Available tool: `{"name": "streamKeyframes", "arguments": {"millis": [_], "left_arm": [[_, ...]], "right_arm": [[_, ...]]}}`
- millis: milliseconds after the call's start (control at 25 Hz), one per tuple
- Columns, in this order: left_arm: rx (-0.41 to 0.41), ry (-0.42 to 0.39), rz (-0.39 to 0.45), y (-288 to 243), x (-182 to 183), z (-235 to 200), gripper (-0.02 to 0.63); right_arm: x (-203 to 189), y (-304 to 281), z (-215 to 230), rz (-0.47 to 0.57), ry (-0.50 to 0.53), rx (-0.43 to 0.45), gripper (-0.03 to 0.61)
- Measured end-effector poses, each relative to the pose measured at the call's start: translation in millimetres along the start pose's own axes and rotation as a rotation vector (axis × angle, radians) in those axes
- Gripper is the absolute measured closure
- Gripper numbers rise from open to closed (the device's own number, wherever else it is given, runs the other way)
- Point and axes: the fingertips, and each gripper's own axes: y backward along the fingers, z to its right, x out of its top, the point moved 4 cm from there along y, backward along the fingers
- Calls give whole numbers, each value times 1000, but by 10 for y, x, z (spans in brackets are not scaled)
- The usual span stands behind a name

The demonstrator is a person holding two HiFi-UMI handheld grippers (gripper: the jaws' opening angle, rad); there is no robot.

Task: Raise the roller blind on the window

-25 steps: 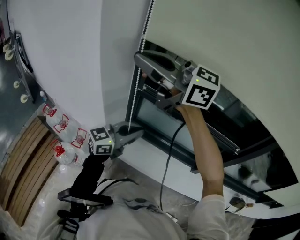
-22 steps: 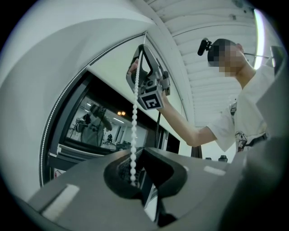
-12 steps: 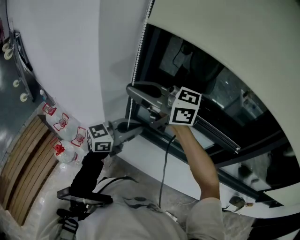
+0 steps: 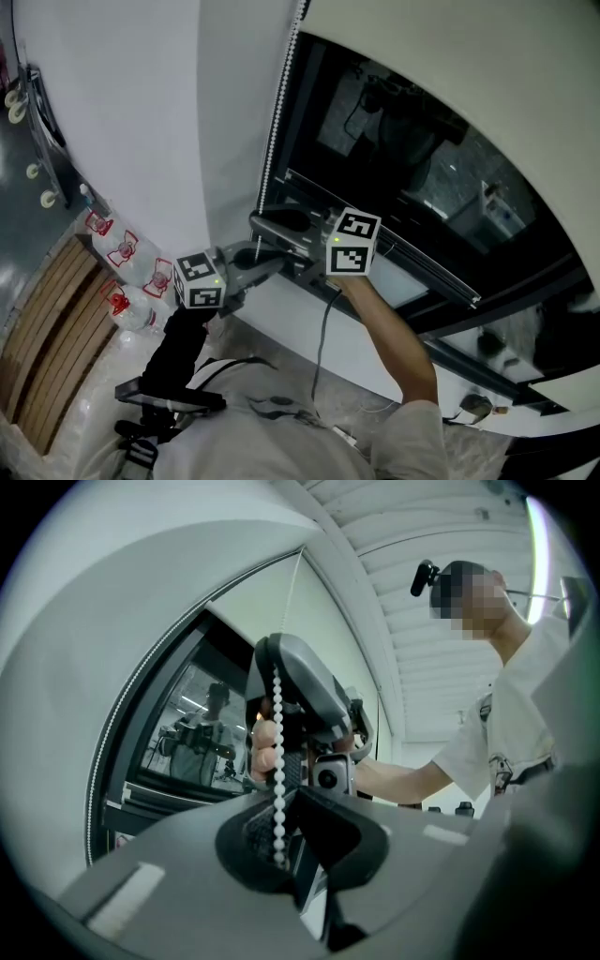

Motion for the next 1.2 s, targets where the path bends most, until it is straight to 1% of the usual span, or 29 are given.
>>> {"name": "streamKeyframes", "arguments": {"millis": [80,120,160,200,280,440,520,640,800,920,1080,1200], "left_arm": [[1,1,-1,-2,1,2,615],[1,1,-2,-4,1,3,615],[0,2,-3,-6,-1,5,615],[-1,2,-5,-8,-4,10,615],[-4,5,-6,-14,-16,18,615],[-14,21,2,-17,-27,30,615],[-12,20,-3,-14,-38,29,615],[-11,19,-7,-6,-46,34,615],[-7,17,-13,5,-58,20,615],[-3,17,-11,13,-49,11,615],[0,17,-13,-7,-28,8,615],[2,17,-15,-7,-32,-3,615]], "right_arm": [[48,14,-6,19,52,-8,555],[92,15,3,25,74,-7,487],[165,19,21,39,83,-4,393],[274,27,47,62,84,-3,379],[579,52,92,114,106,-8,379],[1277,75,75,188,199,0,384],[1582,72,48,213,240,3,397],[1917,53,27,226,290,5,411],[2199,11,-31,209,336,32,425],[2370,-36,-65,172,338,48,428],[2546,-35,-75,134,331,40,493],[2597,-15,-77,121,323,32,556]]}}
